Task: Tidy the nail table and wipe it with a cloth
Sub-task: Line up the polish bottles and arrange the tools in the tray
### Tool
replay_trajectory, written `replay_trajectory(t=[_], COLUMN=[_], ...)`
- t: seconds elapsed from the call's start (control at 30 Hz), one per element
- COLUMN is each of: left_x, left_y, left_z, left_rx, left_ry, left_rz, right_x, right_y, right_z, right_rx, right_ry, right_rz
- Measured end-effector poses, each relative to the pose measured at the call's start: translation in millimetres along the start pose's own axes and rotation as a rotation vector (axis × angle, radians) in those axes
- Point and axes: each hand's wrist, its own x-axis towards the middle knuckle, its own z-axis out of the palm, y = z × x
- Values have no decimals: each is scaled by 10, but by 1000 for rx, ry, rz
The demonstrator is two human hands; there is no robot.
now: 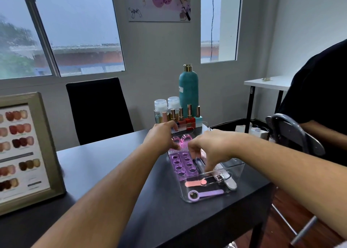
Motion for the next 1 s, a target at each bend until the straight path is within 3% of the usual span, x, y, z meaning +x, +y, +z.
replay_trajectory(t=[0.27, 0.53, 0.73, 1.0], left_x=[20, 22, 29, 37], left_y=[-15, -21, -23, -33], left_z=[14, 9, 26, 35], left_rx=[3, -2, -5, -14], left_ry=[-3, -6, 1, 2], left_rz=[1, -2, -3, -4], right_x=[15, 135, -14, 10], right_y=[116, 60, 152, 40], right_z=[28, 109, -52, 46], right_rx=[111, 54, 154, 145], right_ry=[157, 142, 156, 50], right_rz=[7, 25, 86, 179])
